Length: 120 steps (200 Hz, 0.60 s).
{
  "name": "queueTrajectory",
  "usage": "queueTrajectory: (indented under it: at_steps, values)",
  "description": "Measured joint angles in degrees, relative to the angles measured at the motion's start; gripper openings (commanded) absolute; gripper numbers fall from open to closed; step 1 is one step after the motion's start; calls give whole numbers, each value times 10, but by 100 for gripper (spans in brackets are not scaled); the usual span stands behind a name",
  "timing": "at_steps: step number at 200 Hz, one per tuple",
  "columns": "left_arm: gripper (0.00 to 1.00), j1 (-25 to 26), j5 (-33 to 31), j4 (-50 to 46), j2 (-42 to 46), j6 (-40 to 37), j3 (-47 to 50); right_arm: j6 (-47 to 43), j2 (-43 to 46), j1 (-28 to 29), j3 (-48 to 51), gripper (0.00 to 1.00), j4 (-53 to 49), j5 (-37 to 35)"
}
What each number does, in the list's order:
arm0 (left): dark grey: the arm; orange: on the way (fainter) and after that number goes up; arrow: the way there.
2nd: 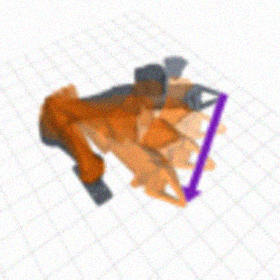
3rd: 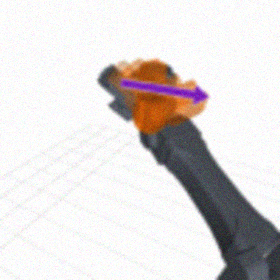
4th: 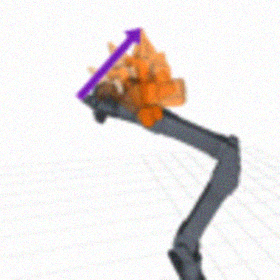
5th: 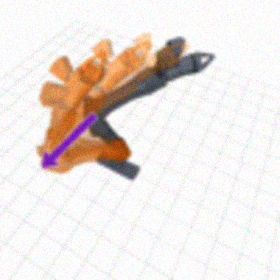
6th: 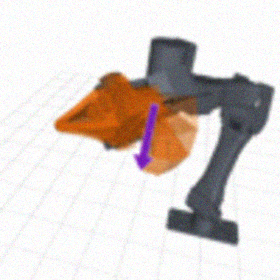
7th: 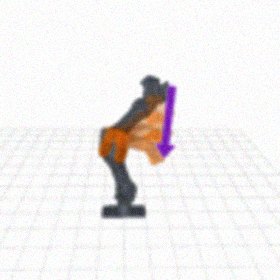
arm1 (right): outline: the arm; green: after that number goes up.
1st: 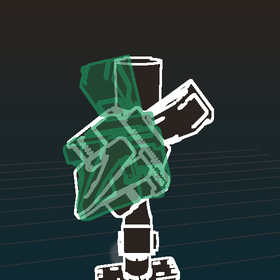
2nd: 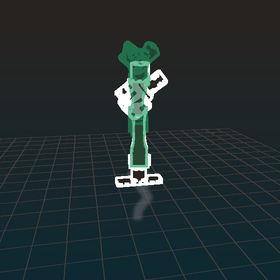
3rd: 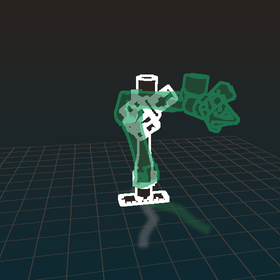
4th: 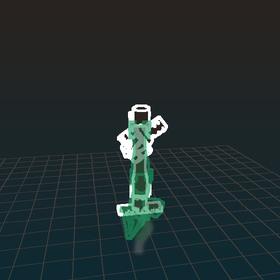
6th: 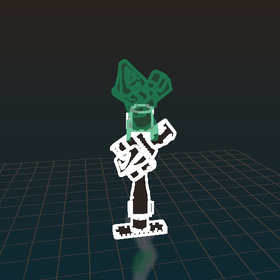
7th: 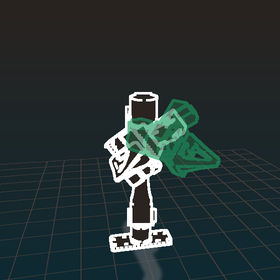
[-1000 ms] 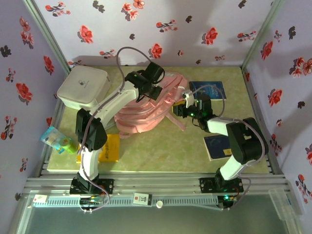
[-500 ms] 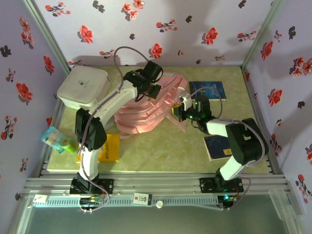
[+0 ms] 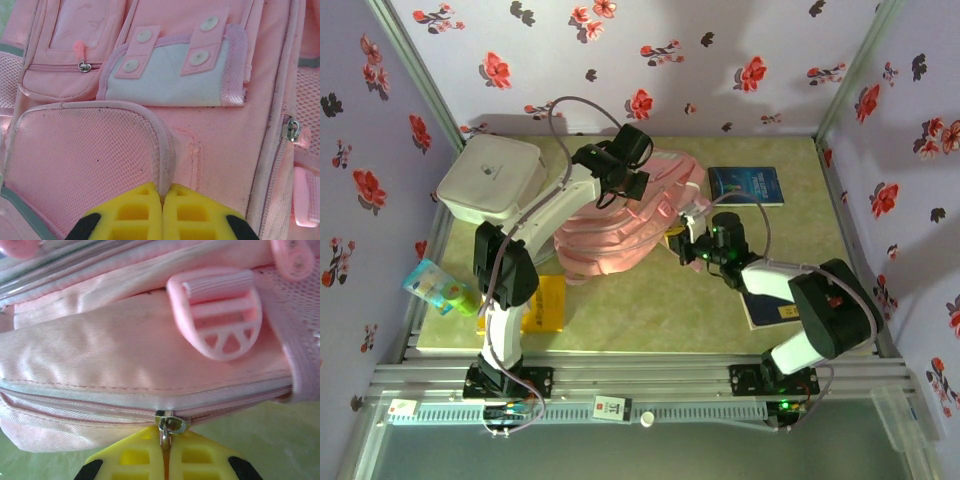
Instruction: Pack books, pencil case, and school supplies into a backpack
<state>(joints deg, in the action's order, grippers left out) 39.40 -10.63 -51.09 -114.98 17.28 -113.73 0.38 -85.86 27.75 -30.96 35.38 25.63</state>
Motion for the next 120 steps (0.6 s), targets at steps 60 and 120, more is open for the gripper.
queueTrajectory:
  at_steps: [60,120]
  values:
    - [0,0,26,6,-46,46,-30,-2,8,92,3,4,-36,-84]
    - [0,0,59,25,-79,72,-40,-5,3,145,3,5,-56,-144]
